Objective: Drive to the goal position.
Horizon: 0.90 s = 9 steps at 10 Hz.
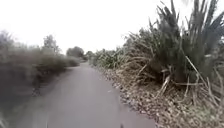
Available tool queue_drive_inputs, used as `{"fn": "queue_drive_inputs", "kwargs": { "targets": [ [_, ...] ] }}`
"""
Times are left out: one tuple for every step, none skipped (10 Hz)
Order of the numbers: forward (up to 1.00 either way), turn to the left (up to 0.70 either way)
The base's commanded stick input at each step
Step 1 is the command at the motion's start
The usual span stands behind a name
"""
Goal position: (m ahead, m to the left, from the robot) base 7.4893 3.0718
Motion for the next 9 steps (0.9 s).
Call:
{"fn": "queue_drive_inputs", "kwargs": {
  "targets": [
    [1.0,0.14],
    [1.0,0.0],
    [1.0,0.0],
    [1.0,0.0],
    [1.0,0.17],
    [1.0,0.26],
    [1.0,0.35],
    [1.0,0.39],
    [1.0,0.39]
  ]
}}
